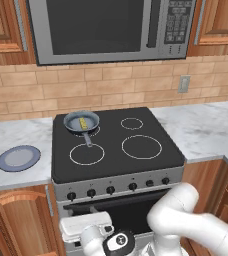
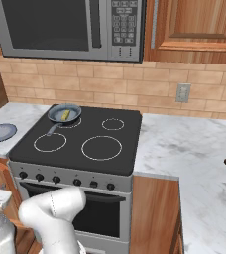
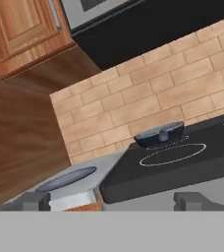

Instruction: Pick up the butter stick and place it in the pan. Then turn on the burner for the pan.

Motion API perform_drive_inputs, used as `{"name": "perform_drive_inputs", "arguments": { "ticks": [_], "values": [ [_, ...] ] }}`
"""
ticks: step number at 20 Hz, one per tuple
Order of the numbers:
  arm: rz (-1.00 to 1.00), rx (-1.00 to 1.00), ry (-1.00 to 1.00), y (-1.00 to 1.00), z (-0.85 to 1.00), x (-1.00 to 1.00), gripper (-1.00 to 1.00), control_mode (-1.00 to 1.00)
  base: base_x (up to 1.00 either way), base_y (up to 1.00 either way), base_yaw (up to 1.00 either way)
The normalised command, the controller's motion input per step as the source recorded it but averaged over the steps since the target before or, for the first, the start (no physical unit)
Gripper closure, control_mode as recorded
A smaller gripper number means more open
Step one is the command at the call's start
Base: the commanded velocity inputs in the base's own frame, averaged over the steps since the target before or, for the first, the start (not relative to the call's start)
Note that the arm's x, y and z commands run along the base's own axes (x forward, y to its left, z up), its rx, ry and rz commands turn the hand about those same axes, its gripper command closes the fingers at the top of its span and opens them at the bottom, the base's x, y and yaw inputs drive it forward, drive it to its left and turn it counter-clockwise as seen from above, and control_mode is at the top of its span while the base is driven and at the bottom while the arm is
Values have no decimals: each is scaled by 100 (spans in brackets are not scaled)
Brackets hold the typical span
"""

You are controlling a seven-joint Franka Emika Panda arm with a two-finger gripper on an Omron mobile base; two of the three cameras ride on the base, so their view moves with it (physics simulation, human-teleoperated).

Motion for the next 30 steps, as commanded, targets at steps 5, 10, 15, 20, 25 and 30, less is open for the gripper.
{"name": "perform_drive_inputs", "arguments": {
  "ticks": [5,10,15,20,25,30],
  "values": [
    [-17,2,-14,-2,-18,27,-100,-100,0,0,0],
    [-10,0,-9,-17,-19,16,-100,-100,0,0,0],
    [-3,0,-6,-19,-24,17,-100,-100,0,0,0],
    [-1,0,0,-15,-16,18,-100,-100,0,0,0],
    [0,0,0,-30,-13,12,-100,-100,0,0,0],
    [0,0,0,-41,-15,19,-100,-100,0,0,0]
  ]
}}
